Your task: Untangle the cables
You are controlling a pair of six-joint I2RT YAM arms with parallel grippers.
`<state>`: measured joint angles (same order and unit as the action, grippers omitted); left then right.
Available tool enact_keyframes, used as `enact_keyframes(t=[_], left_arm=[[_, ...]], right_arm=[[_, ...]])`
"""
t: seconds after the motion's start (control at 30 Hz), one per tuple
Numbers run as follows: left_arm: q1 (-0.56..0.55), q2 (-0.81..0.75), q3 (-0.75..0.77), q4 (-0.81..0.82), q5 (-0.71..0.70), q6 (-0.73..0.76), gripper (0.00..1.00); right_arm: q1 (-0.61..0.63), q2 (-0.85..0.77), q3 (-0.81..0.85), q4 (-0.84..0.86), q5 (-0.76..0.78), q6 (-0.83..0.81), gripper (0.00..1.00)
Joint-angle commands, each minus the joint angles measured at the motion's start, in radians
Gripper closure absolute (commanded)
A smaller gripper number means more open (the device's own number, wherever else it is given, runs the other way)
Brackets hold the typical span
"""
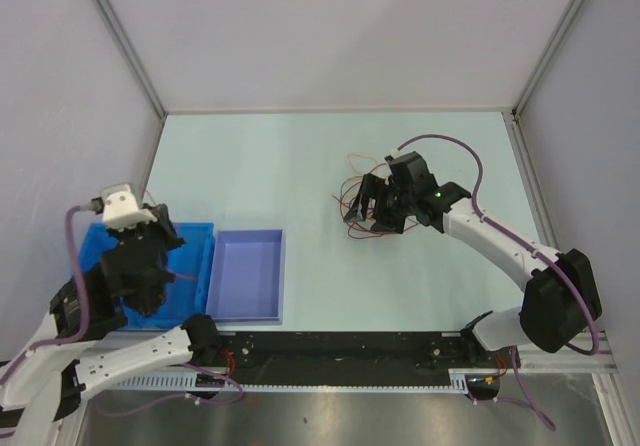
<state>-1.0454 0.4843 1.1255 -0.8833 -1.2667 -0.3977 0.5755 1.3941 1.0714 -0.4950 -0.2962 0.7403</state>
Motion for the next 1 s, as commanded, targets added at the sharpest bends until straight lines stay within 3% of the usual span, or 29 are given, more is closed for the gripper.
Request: enact_keyframes(t=[0.0, 0.1, 0.13, 0.23, 0.33, 0.73, 0.97], left_arm=[[0.027, 0.138, 0.025, -0.071, 0.041, -0.035, 1.0], [0.229, 0.2, 0.008, 0.018, 0.293, 0.156, 1.0], [0.421, 0.226, 0.007, 0.036, 0.523, 0.187, 1.0], [0.698, 0.267, 0.026, -0.002, 0.659, 0.158, 1.0], [0.819, 0.185, -0.001, 0.056, 0.721, 0.119, 1.0], [1.03, 0.16, -0.167, 0.02, 0.868, 0.011, 1.0], [1.127, 0.217, -0.158, 0.004, 0.955, 0.017, 0.98]], right_arm=[[0.012, 0.02, 0.001, 0.038, -0.012, -0.005, 0.15], [0.018, 0.023, 0.001, 0.042, -0.014, -0.007, 0.15], [0.018, 0.022, 0.001, 0.041, -0.014, -0.009, 0.16], [0.018, 0.02, 0.001, 0.033, -0.017, -0.015, 0.16], [0.015, 0.014, 0.001, 0.023, -0.014, -0.021, 0.16], [0.017, -0.004, 0.001, -0.025, 0.006, -0.05, 0.16], [0.021, -0.009, 0.001, -0.047, 0.029, -0.061, 0.15]])
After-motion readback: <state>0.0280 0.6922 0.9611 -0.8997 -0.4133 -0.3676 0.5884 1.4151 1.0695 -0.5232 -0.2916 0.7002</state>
